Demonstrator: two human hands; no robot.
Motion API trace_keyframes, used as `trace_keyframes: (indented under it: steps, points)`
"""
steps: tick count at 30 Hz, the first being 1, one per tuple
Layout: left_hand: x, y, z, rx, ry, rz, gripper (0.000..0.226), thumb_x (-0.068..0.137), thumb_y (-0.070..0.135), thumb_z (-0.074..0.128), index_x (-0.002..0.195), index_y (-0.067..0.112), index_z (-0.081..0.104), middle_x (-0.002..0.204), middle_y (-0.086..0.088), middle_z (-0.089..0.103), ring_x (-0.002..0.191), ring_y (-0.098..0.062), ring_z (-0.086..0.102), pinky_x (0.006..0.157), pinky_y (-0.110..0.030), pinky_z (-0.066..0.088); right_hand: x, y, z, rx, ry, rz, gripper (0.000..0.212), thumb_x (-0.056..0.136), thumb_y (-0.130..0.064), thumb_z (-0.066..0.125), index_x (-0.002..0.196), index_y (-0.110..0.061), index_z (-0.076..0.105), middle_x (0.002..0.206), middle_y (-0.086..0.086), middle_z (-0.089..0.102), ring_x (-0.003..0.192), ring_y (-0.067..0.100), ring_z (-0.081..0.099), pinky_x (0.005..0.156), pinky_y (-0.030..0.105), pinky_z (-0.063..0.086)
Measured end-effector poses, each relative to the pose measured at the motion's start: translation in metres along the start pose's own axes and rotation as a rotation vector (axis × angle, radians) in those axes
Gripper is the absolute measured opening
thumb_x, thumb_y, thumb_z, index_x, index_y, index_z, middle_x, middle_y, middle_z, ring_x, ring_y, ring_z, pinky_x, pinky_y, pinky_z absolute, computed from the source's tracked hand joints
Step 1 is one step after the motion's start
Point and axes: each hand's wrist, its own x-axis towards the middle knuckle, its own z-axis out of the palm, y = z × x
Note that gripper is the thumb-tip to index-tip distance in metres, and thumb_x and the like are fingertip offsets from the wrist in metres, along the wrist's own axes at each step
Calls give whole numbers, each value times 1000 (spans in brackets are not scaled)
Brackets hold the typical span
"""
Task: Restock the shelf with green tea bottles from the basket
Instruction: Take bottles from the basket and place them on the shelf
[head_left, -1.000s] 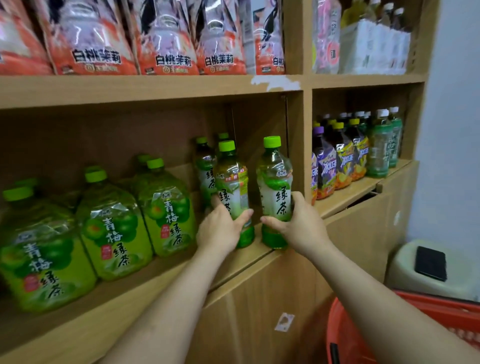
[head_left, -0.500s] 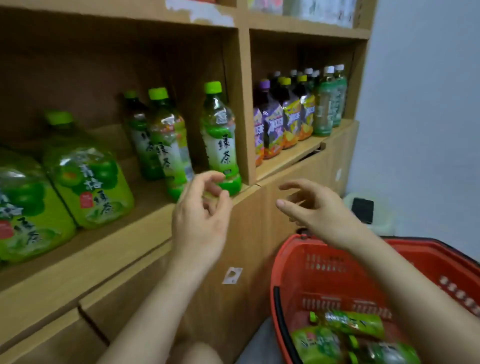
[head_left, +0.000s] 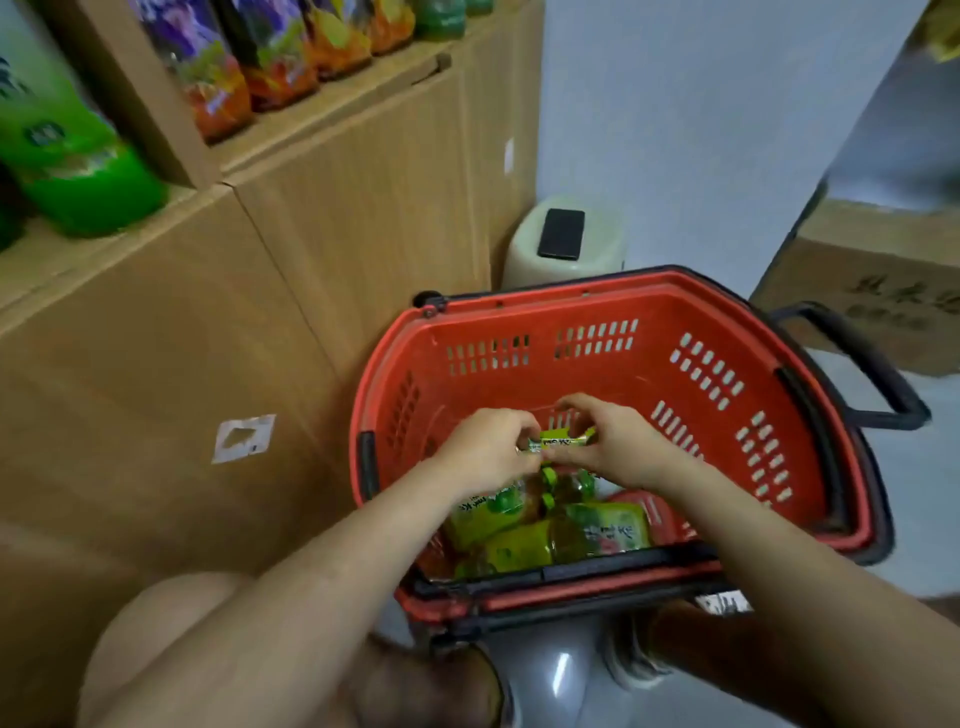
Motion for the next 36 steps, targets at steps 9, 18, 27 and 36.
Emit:
trace_keyframes:
  steps: [9, 18, 27, 36]
  points:
    - [68, 2, 128, 463, -813, 110, 87, 75, 52, 71, 146, 25, 28, 144, -10, 44, 127, -32, 45, 103, -36, 40, -2, 79, 1, -10, -8, 309, 28, 86, -24, 64, 112, -12, 63, 105, 12, 68, 99, 28, 62, 72, 23, 37]
    - [82, -6, 116, 538, -724, 12, 80, 78, 48, 63, 146, 37, 22, 144, -9, 43, 123, -34, 48, 95, -40, 46, 6, 68, 14, -14, -220, 302, 42, 88, -30, 64, 127, -18, 54, 121, 10, 62, 103, 24, 61, 87, 29, 47]
    - [78, -27, 120, 507, -586, -19, 93, 66, 55, 75, 143, 41, 24, 133, -9, 50, 117, -32, 53, 89, -39, 50, 5, 61, 10, 35, -234, 323, 52, 88, -29, 64, 135, -20, 45, 128, 10, 58, 105, 23, 60, 91, 33, 49]
    - [113, -28, 36, -325, -280, 40, 74, 57, 40, 83, 122, 53, 47, 130, 16, 52, 115, -12, 52, 93, -32, 45, 6, 62, -1, 407, -105, 357, 108, 72, -52, 70, 152, -27, 2, 157, 6, 22, 141, 24, 29, 107, 31, 30]
